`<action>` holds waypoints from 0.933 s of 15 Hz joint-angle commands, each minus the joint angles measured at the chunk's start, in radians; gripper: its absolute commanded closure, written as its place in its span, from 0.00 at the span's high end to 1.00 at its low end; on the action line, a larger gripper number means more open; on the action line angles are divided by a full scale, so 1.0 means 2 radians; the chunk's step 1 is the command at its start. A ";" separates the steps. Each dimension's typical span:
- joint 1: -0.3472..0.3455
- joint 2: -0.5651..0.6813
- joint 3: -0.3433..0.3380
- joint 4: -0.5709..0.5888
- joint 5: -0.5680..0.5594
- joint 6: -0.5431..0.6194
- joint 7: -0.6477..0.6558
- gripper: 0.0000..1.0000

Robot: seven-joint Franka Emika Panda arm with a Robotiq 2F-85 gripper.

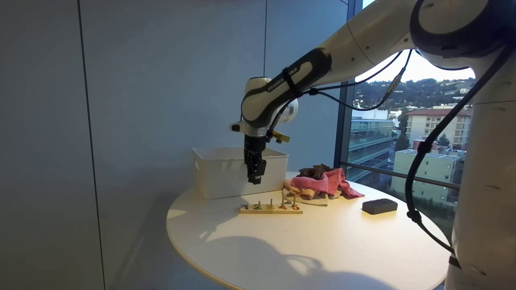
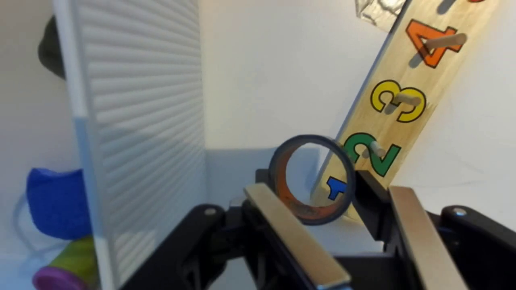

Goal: Move the rings to the fifth stick, then move them up the line

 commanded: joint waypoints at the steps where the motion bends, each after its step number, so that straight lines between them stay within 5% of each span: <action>1: -0.011 -0.082 -0.006 -0.063 -0.032 -0.001 0.096 0.29; 10: -0.040 -0.162 0.003 -0.179 -0.179 -0.011 0.387 0.29; 14: -0.029 -0.161 0.007 -0.198 -0.196 -0.036 0.436 0.29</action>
